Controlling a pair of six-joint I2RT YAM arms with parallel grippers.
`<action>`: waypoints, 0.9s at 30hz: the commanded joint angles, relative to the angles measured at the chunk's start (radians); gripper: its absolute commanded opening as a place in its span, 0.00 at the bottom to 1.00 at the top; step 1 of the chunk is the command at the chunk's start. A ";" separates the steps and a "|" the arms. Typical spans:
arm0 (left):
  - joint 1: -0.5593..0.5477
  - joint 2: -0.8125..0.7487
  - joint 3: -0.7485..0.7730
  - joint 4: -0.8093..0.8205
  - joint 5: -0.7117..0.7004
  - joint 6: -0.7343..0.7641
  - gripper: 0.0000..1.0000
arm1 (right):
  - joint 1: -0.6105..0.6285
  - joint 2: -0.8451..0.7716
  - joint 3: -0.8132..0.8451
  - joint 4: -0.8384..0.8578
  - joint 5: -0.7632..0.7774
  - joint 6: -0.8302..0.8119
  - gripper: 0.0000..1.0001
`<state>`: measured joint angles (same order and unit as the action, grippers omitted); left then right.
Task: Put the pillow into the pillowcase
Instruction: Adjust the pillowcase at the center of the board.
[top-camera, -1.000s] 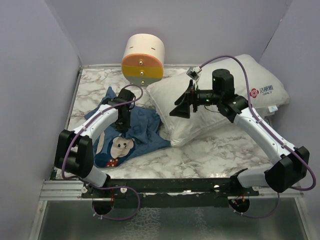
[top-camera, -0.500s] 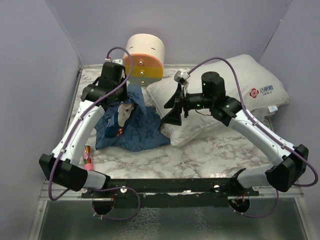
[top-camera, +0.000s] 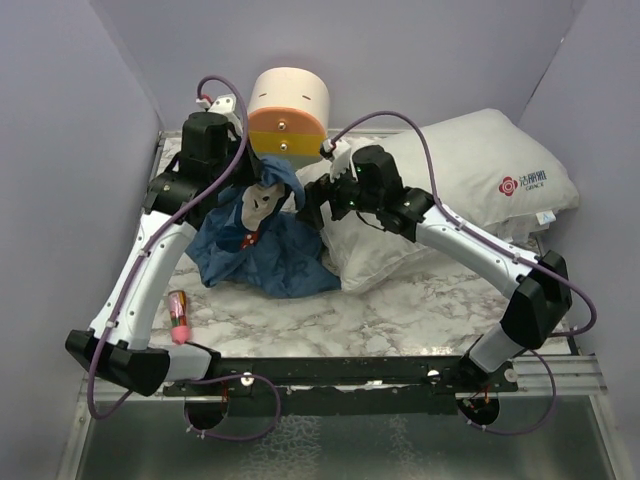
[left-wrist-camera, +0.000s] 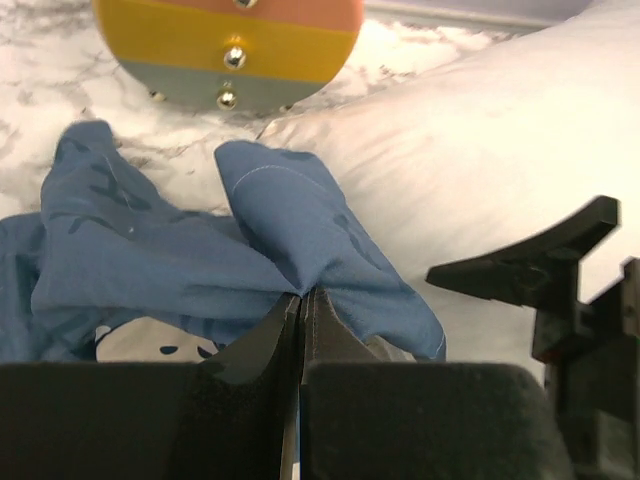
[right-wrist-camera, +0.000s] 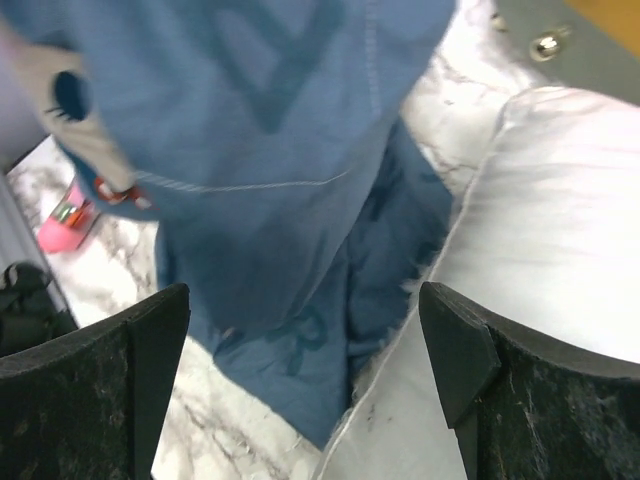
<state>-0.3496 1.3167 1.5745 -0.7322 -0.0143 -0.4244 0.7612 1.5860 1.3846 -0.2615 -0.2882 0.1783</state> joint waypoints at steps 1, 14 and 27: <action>-0.004 -0.086 0.001 0.141 0.086 -0.022 0.00 | 0.004 0.020 0.092 0.019 0.194 0.012 0.95; -0.003 -0.136 -0.006 0.238 0.160 0.002 0.00 | 0.004 0.001 0.272 0.153 0.175 -0.037 0.01; -0.004 -0.197 -0.121 0.303 0.372 0.123 0.86 | 0.004 -0.022 0.590 0.153 0.489 -0.245 0.01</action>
<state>-0.3492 1.1782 1.5433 -0.4908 0.1970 -0.3882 0.7612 1.5978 1.9259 -0.1535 0.0116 0.0509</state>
